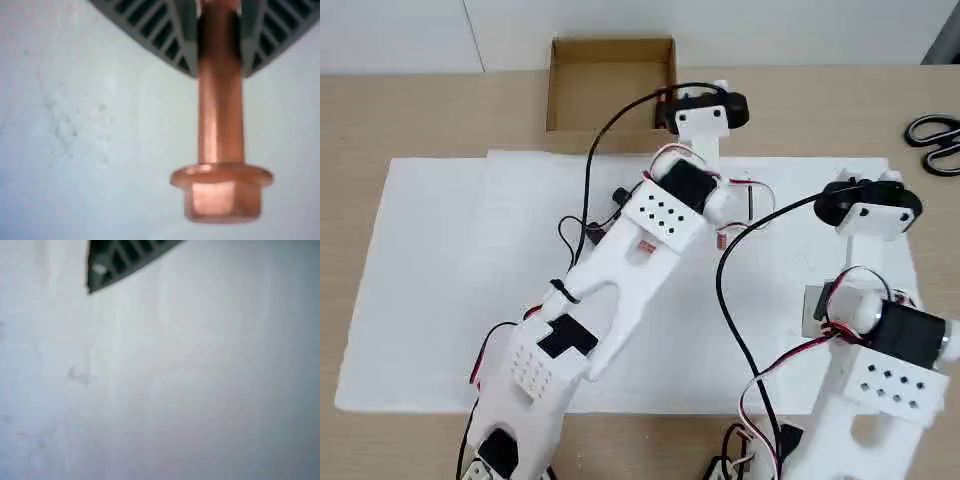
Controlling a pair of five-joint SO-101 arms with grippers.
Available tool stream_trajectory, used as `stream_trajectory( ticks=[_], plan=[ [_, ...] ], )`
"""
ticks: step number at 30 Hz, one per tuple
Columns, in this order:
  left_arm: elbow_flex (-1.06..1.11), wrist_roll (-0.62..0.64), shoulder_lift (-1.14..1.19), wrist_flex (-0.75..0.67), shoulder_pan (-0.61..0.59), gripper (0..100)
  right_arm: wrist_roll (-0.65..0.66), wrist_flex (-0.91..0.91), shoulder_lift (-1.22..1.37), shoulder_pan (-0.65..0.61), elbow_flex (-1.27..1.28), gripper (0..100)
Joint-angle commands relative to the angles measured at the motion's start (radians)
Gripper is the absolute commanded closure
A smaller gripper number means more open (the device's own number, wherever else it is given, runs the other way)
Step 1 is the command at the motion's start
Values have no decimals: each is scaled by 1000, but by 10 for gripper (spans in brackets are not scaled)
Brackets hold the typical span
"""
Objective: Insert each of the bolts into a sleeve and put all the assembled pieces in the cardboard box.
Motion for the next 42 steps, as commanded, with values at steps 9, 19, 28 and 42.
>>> stream_trajectory(
  ticks=[9, 19, 28, 42],
  plan=[
    [-56, -127, -140, 247, -244, 994, 9, -56, -15, 5, 26, 775],
    [323, -158, -479, 247, -239, 994, 9, -84, -10, -5, 28, 775],
    [665, -150, -528, 137, -370, 994, -3, -87, -10, -154, 29, 775],
    [1113, -192, -520, -290, -463, 994, -46, -197, -8, -283, 124, 775]
  ],
)
